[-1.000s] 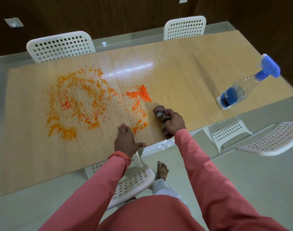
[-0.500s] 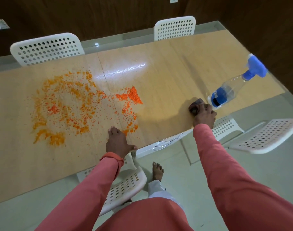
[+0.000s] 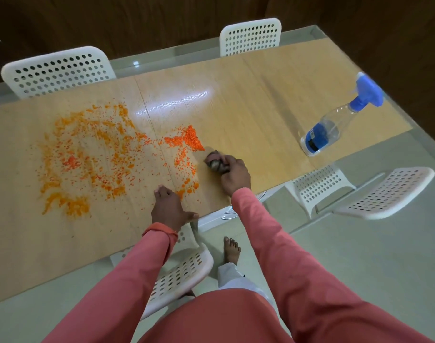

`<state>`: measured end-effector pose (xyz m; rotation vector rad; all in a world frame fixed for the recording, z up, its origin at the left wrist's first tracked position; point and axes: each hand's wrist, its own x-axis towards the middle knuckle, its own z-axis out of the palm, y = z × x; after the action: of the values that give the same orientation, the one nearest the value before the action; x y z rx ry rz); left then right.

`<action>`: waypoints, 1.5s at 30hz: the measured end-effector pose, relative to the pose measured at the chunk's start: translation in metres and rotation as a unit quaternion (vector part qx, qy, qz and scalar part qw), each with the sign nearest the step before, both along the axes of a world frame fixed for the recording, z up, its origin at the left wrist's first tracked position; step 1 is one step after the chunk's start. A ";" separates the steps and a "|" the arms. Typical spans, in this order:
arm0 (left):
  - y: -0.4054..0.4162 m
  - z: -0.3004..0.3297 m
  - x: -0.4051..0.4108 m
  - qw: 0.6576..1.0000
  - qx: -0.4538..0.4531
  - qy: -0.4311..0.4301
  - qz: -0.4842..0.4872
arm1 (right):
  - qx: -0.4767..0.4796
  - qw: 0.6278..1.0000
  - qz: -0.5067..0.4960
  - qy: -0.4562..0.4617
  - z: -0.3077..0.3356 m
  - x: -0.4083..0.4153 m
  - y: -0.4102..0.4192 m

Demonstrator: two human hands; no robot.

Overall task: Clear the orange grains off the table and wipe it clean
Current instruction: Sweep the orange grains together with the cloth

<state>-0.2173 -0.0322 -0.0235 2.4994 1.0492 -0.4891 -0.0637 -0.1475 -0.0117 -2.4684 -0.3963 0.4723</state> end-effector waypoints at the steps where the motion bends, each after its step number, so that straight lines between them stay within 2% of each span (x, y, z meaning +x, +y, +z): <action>1: 0.000 0.000 -0.001 1.000 -0.003 -0.006 0.004 | 0.017 1.000 -0.021 0.003 0.002 0.004 0.000; 3: 0.000 -0.001 -0.004 1.000 -0.006 -0.017 0.007 | 0.006 0.998 -0.060 -0.032 0.003 0.012 -0.007; 5: 0.001 -0.004 -0.006 0.999 -0.011 -0.029 0.008 | -0.069 0.993 -0.081 -0.059 -0.002 0.017 -0.020; 7: 0.001 -0.006 -0.009 0.999 -0.012 -0.042 0.009 | -0.156 0.984 -0.068 -0.056 -0.006 0.009 -0.025; 9: 0.002 -0.008 -0.011 0.998 -0.011 -0.056 0.010 | -0.186 0.980 -0.039 -0.059 -0.009 -0.013 -0.017; 14: 0.005 -0.012 -0.020 0.995 -0.011 -0.100 0.011 | -0.083 0.996 0.030 -0.030 0.001 -0.055 0.037; 17: 0.021 -0.012 -0.031 0.992 -0.022 -0.126 -0.021 | 0.008 0.999 -0.034 0.018 0.010 -0.043 0.044; 18: 0.029 -0.011 -0.038 0.991 -0.024 -0.129 -0.038 | 0.003 0.998 -0.058 0.006 0.010 -0.039 0.040; 21: 0.048 -0.014 -0.059 0.986 0.000 -0.159 -0.046 | -0.112 0.989 -0.085 -0.052 0.003 -0.035 0.022; 24: 0.062 -0.021 -0.082 0.981 0.047 -0.184 -0.040 | -0.156 0.985 -0.062 -0.041 -0.005 -0.061 0.030; 30: 0.079 -0.024 -0.115 0.979 0.063 -0.192 -0.033 | -0.039 0.997 0.007 0.062 0.006 -0.109 0.116; 32: 0.083 -0.022 -0.121 0.979 0.053 -0.197 -0.019 | 0.039 0.992 0.000 0.116 0.010 -0.106 0.132; 34: 0.085 -0.023 -0.123 0.979 0.044 -0.197 -0.021 | 0.088 0.988 -0.034 0.124 0.014 -0.097 0.129; 36: 0.087 -0.024 -0.123 0.979 0.039 -0.202 -0.016 | 0.081 0.990 -0.079 0.082 0.017 -0.089 0.111; 39: 0.087 -0.025 -0.123 0.977 0.039 -0.208 0.000 | -0.010 0.990 -0.133 0.040 0.018 -0.092 0.071; 42: 0.087 -0.026 -0.124 0.978 0.037 -0.205 0.011 | -0.073 0.992 -0.095 0.049 0.007 -0.114 0.064; 45: 0.084 -0.025 -0.126 0.978 0.025 -0.204 0.027 | -0.052 0.992 -0.050 0.105 0.004 -0.137 0.103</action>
<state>-0.3431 0.0518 -0.0484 2.4572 0.9681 0.0692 -0.2003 -0.0442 -0.0077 -2.4917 -0.1654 0.7186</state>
